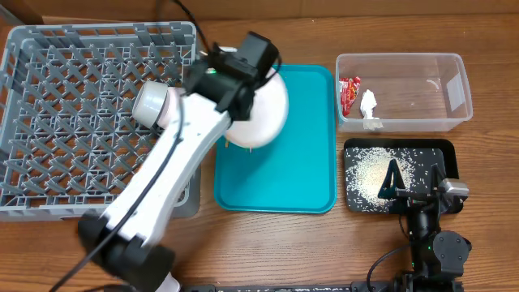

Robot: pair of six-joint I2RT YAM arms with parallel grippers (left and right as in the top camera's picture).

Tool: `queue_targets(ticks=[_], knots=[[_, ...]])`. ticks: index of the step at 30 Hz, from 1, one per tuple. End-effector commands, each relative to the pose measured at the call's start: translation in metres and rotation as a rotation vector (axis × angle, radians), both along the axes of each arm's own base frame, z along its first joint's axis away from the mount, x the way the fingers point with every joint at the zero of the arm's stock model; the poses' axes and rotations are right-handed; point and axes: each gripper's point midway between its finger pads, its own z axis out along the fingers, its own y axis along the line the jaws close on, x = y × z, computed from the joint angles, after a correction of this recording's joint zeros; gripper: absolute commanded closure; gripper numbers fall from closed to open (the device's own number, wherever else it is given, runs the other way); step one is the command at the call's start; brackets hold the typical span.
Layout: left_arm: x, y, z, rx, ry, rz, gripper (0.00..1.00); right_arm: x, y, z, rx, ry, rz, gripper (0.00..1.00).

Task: Sort waste into correct bins and load items into the dishwasher
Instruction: 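Lift the white plate and carry it left over the rack, then stand the white plate upright in the dish rack with left gripper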

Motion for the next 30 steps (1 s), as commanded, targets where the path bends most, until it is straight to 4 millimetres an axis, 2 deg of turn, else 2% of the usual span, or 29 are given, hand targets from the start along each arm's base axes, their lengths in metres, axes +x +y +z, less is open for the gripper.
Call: queue_targets(ticks=[1,4,6,9,13,18,22,30], knots=[[-0.008,0.070,0.102,0.294,-0.314,0.165,0.96,0.000,-0.002,-0.002,-0.002,-0.003,-0.009,0.00],[-0.017,0.098,0.135,0.444,-0.395,0.243,0.96,0.000,-0.002,-0.002,-0.001,-0.003,-0.009,0.00],[-0.023,0.113,0.147,0.547,-0.403,0.282,0.96,0.000,-0.002,-0.002,-0.002,-0.003,-0.009,0.00],[-0.024,0.132,0.147,0.621,-0.366,0.324,0.96,0.000,-0.002,-0.002,-0.002,-0.003,-0.009,0.00],[-0.023,0.154,0.131,0.680,-0.266,0.362,0.96,0.000,-0.002,-0.002,-0.002,-0.003,-0.009,0.00],[-0.022,0.187,0.101,0.719,-0.175,0.466,0.96,0.000,-0.002,-0.002,-0.001,-0.003,-0.009,0.00],[-0.011,0.212,0.077,0.761,-0.104,0.524,0.96,0.000,-0.002,-0.002,-0.002,-0.003,-0.009,0.00],[0.014,0.229,0.025,0.825,0.043,0.524,0.96,0.000,-0.002,-0.002,-0.002,-0.003,-0.009,0.00]])
